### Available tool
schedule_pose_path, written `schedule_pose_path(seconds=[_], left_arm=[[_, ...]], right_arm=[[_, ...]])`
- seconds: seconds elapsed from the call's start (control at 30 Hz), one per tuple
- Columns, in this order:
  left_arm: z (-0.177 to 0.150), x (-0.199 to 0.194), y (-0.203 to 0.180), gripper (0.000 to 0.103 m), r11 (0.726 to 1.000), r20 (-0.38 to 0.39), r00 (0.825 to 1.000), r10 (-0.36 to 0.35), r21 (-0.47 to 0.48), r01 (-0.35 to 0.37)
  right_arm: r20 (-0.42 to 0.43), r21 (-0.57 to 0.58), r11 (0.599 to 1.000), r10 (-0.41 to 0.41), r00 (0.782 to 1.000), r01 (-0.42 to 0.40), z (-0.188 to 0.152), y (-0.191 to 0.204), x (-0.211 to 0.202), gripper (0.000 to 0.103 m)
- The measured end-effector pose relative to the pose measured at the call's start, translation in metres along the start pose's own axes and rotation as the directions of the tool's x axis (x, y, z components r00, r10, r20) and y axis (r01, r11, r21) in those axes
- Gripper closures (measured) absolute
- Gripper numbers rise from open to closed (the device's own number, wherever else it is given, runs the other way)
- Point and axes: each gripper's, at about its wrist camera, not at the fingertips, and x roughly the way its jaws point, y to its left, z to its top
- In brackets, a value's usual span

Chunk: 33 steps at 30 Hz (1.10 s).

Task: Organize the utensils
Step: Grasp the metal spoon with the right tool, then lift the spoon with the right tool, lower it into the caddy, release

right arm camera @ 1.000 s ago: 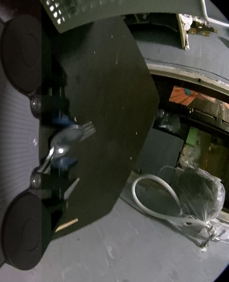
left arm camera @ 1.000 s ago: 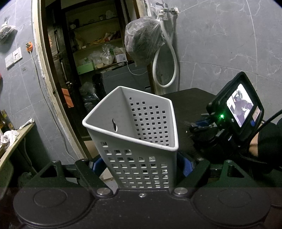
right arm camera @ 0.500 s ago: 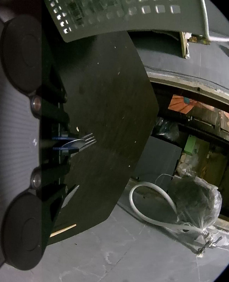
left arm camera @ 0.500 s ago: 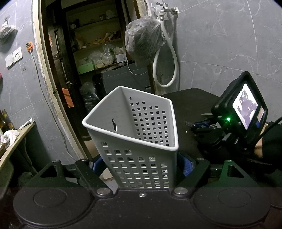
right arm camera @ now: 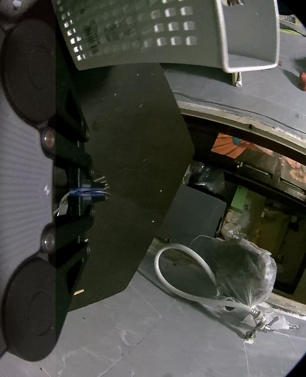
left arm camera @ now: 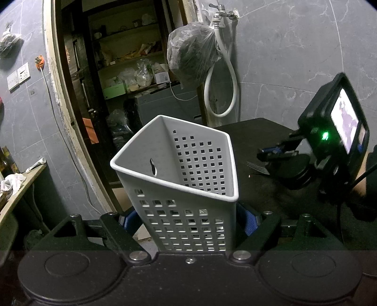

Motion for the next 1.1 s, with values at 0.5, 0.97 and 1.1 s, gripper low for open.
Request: schedule_pose_path(seconds=[0.5,0.97,1.1], left_arm=[[0.0,0.0,0.001,0.019,1.0,0.0,1.0,-0.001,0.001,0.001],[0.0,0.0,0.0,0.019,1.0,0.0,1.0,0.001,0.0,-0.001],[0.0,0.0,0.0,0.019,1.0,0.0,1.0,0.001,0.0,-0.001]], right_arm=[[0.227,0.228,0.965,0.08,0.971,-0.133,0.049,-0.043,-0.078,0.101],[0.519,0.381,0.735,0.331,0.788,-0.56,0.107,-0.122,-0.112,0.101],[0.559,0.369,0.701,0.357,0.749,-0.61,0.117,-0.127,-0.112,0.101]])
